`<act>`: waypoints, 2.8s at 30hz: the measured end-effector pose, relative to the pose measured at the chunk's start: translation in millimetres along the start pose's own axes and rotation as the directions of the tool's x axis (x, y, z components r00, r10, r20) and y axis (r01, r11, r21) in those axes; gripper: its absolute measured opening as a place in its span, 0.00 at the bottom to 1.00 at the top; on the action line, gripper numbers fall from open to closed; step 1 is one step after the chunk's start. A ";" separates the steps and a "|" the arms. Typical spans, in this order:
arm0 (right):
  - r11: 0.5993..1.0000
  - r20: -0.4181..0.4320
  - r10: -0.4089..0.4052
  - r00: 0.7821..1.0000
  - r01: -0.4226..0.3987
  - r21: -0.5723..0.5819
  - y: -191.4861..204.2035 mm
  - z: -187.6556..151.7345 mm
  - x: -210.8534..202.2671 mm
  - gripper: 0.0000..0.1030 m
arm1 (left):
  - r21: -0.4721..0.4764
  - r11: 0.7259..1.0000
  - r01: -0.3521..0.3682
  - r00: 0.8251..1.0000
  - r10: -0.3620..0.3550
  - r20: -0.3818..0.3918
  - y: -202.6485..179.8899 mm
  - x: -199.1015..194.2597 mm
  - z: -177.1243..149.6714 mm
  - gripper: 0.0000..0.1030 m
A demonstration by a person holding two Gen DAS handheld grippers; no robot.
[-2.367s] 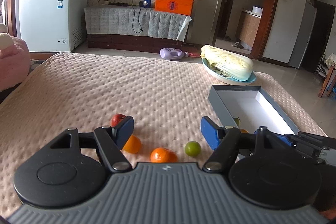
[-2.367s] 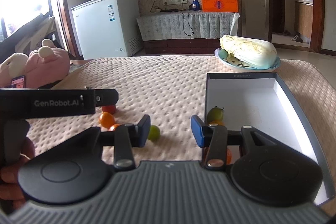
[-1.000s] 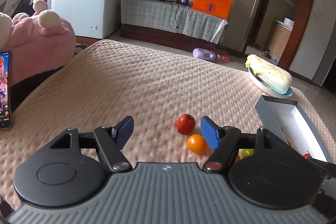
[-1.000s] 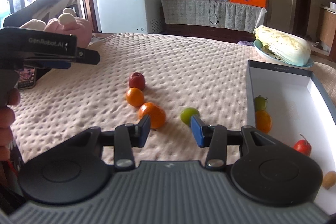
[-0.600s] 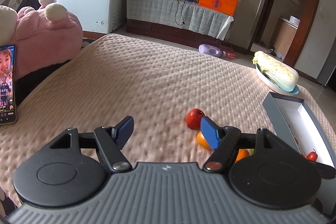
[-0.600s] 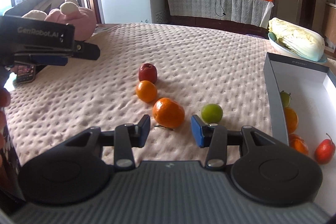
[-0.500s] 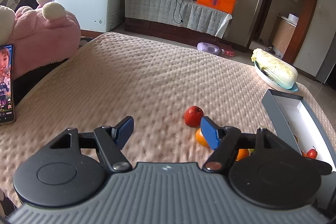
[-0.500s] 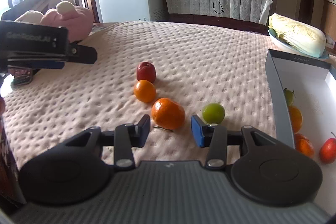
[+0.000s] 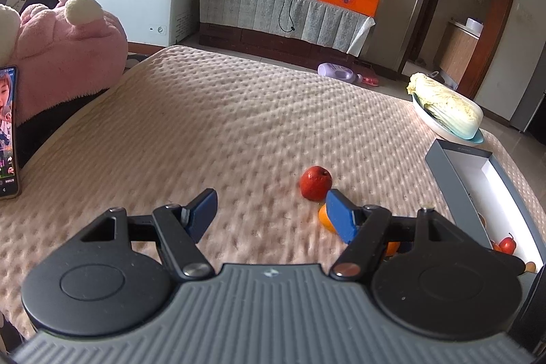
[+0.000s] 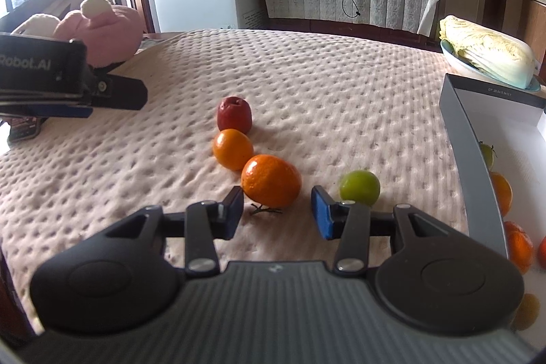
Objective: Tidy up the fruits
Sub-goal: 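Grasp an orange with the right tool, then lift the orange with the right tool while the left tool grasps another orange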
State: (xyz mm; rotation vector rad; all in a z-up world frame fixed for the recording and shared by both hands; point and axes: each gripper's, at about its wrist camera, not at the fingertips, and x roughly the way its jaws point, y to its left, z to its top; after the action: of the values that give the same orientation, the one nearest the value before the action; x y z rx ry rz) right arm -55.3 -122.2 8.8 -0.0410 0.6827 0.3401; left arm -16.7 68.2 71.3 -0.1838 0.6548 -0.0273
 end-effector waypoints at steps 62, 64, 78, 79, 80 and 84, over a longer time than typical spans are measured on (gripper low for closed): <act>0.999 0.059 0.034 0.998 -0.033 -0.025 -39.8 7.1 -81.7 0.40 | 0.081 0.997 -0.009 0.993 0.018 -0.115 -57.5 60.2 -19.2 0.73; 1.000 0.062 0.024 0.998 -0.024 -0.008 -48.7 6.4 -86.8 0.40 | 0.067 0.998 -0.017 0.992 0.025 -0.128 -57.4 68.6 -19.4 0.73; 1.000 0.095 0.024 0.995 -0.026 0.013 -67.8 5.0 -107.2 0.40 | 0.079 0.994 -0.078 0.989 0.087 -0.116 -72.9 82.2 -21.6 0.48; 1.000 0.097 0.024 0.995 -0.025 0.014 -68.3 5.3 -108.1 0.40 | 0.081 0.994 -0.076 0.990 0.085 -0.114 -73.2 82.1 -21.6 0.43; 1.000 0.099 0.023 0.995 -0.025 0.015 -69.4 5.8 -108.7 0.40 | 0.082 0.994 -0.076 0.990 0.085 -0.112 -73.5 82.0 -21.7 0.41; 1.000 0.100 0.023 0.995 -0.025 0.018 -70.8 4.5 -110.8 0.40 | 0.074 0.995 -0.068 0.991 0.076 -0.114 -72.0 81.1 -21.8 0.37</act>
State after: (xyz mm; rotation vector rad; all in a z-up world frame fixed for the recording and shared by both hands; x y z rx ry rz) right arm -109.9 -221.0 76.3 0.0023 0.5874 0.3560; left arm 36.8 -12.9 18.3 -0.0913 0.7757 0.0082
